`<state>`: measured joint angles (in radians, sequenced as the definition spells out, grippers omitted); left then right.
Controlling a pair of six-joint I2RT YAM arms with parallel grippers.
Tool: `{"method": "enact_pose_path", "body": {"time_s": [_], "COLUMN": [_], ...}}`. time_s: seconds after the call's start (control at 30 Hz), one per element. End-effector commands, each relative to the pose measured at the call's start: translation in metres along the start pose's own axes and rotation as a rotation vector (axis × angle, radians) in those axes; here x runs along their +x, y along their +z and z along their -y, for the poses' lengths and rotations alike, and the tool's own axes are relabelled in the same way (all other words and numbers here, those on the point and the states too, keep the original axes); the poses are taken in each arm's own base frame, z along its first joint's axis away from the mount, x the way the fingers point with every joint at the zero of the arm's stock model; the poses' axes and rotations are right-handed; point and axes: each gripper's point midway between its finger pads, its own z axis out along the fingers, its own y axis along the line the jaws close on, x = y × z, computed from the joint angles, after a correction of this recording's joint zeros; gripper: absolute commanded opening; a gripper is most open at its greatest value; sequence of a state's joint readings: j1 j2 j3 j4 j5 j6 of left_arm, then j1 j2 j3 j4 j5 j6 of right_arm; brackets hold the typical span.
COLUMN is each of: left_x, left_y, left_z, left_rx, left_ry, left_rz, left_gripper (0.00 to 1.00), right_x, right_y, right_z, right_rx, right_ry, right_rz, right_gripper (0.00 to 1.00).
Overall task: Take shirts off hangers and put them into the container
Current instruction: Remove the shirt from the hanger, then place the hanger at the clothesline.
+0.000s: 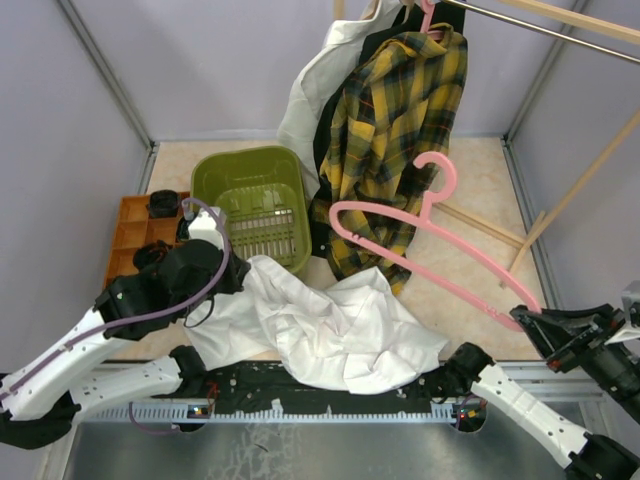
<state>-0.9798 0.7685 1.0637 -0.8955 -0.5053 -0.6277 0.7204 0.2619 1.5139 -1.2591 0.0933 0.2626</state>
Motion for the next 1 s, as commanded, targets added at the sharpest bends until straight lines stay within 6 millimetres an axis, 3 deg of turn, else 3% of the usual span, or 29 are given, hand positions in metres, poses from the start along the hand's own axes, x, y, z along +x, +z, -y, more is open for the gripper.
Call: {"method": "enact_pose_path", "body": {"time_s": [0.0, 0.17, 0.33, 0.57, 0.73, 0.83, 0.97], "left_x": [-0.001, -0.001, 0.002, 0.012, 0.015, 0.024, 0.031], "left_y": [0.004, 0.006, 0.009, 0.015, 0.019, 0.022, 0.03], "left_z": [0.011, 0.013, 0.018, 0.023, 0.027, 0.03, 0.042], "left_rx": [0.047, 0.052, 0.066, 0.081, 0.097, 0.107, 0.151], "left_ry": [0.012, 0.018, 0.022, 0.04, 0.04, 0.049, 0.045], "left_rz": [-0.001, 0.001, -0.014, -0.055, -0.066, -0.094, -0.12], "left_gripper": [0.0, 0.0, 0.0, 0.0, 0.02, 0.12, 0.34], "right_x": [-0.011, -0.025, -0.026, -0.051, -0.069, -0.082, -0.092], "right_y": [-0.019, -0.031, -0.023, -0.019, 0.002, 0.018, 0.047], "right_z": [0.031, 0.055, 0.072, 0.107, 0.117, 0.12, 0.12], "right_rx": [0.155, 0.303, 0.41, 0.644, 0.755, 0.817, 0.853], "right_ry": [-0.014, 0.022, -0.027, -0.124, -0.243, -0.283, -0.298], "right_rz": [0.035, 0.075, 0.067, 0.165, 0.168, 0.199, 0.283], "right_gripper": [0.0, 0.0, 0.0, 0.0, 0.0, 0.0, 0.0]}}
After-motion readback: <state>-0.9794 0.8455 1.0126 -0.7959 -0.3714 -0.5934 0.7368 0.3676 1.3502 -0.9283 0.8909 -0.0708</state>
